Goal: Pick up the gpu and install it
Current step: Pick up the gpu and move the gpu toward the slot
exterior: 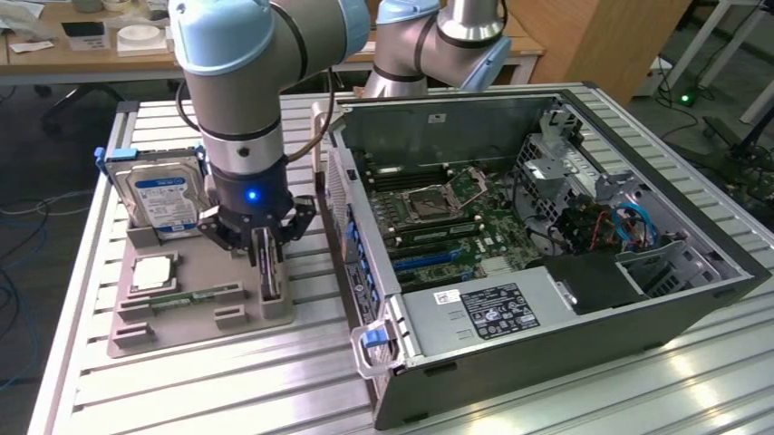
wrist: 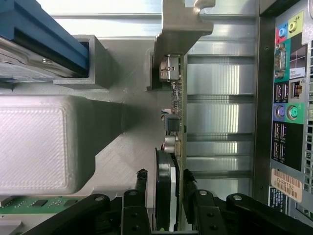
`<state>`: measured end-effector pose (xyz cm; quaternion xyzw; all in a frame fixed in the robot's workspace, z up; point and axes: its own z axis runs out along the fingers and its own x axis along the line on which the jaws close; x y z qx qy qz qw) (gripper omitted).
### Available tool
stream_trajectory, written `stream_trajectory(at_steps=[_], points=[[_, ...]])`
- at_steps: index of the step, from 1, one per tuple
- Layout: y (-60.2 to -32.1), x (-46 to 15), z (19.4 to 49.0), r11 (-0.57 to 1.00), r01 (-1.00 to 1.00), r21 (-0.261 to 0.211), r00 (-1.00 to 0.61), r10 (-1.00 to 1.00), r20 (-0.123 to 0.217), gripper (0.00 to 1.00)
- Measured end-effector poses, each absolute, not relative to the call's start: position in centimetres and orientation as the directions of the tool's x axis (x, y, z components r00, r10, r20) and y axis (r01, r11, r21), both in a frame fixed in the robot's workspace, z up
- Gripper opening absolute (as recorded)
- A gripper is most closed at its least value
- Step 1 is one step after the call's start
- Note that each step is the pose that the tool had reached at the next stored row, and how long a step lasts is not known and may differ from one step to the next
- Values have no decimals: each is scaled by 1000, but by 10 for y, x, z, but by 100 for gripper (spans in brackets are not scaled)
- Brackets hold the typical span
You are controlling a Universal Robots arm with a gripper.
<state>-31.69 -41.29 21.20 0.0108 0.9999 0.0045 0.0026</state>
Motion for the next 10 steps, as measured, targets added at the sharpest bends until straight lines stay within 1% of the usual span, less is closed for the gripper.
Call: stream_trajectory(at_steps=[10], points=[[-413, -317, 210, 1000, 22, 9, -1000, 22, -5, 41]])
